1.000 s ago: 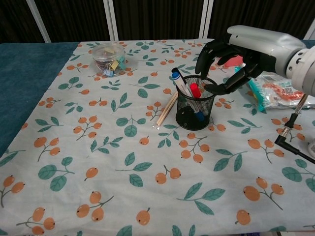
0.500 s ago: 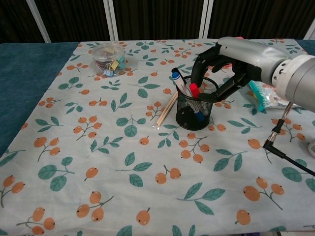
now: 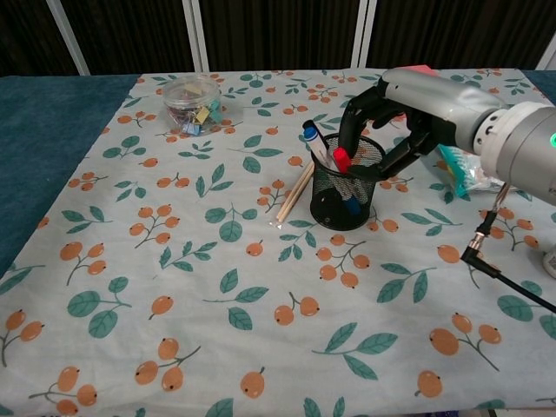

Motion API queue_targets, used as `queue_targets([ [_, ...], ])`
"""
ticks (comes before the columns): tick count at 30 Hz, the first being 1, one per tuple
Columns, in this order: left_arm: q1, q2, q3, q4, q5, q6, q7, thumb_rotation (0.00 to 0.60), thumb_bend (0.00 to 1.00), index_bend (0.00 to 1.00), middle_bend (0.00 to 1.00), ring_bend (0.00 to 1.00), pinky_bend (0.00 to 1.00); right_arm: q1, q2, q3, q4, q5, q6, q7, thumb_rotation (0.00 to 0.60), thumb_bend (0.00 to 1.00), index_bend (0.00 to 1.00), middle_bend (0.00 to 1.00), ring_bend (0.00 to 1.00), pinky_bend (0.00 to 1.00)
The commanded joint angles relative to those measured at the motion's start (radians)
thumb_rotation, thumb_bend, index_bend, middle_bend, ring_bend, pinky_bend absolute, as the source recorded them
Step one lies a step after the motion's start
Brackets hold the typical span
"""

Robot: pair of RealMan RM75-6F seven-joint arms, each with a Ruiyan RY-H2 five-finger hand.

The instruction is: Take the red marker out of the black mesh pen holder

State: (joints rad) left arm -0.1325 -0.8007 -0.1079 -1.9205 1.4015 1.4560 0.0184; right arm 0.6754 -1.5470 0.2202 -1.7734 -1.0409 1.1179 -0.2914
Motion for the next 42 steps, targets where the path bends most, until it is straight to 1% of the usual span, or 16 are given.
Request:
queue_targets([
  [1, 0.000, -0.001, 0.000, 0.001, -0.002, -0.001, 0.002, 0.600, 0.18, 0.08, 0.00, 0.00, 0.00, 0.002, -0.002, 0.004, 0.003, 0.003, -0.002, -0.002, 0.600, 0.37, 0.52, 0.47, 0.20, 0.18],
  [10, -0.001, -0.002, -0.002, 0.000, -0.009, -0.002, 0.005, 0.600, 0.18, 0.08, 0.00, 0.00, 0.00, 0.012, -0.013, 0.015, 0.013, 0.015, -0.007, -0.012, 0.600, 0.37, 0.52, 0.47, 0.20, 0.18],
  [17, -0.002, -0.002, -0.003, 0.000, -0.011, -0.002, 0.004, 0.600, 0.18, 0.08, 0.00, 0.00, 0.00, 0.014, -0.019, 0.016, 0.018, 0.017, -0.009, -0.015, 0.600, 0.40, 0.53, 0.49, 0.23, 0.18],
  [30, -0.002, -0.004, -0.003, 0.002, -0.010, -0.003, 0.006, 0.600, 0.18, 0.08, 0.00, 0.00, 0.00, 0.015, -0.019, 0.013, 0.022, 0.018, -0.014, -0.018, 0.600, 0.40, 0.54, 0.50, 0.23, 0.18],
  [42, -0.002, -0.004, -0.004, 0.003, -0.012, -0.002, 0.007, 0.600, 0.18, 0.08, 0.00, 0.00, 0.00, 0.015, -0.019, 0.013, 0.022, 0.011, -0.015, -0.013, 0.600, 0.43, 0.60, 0.53, 0.26, 0.18],
])
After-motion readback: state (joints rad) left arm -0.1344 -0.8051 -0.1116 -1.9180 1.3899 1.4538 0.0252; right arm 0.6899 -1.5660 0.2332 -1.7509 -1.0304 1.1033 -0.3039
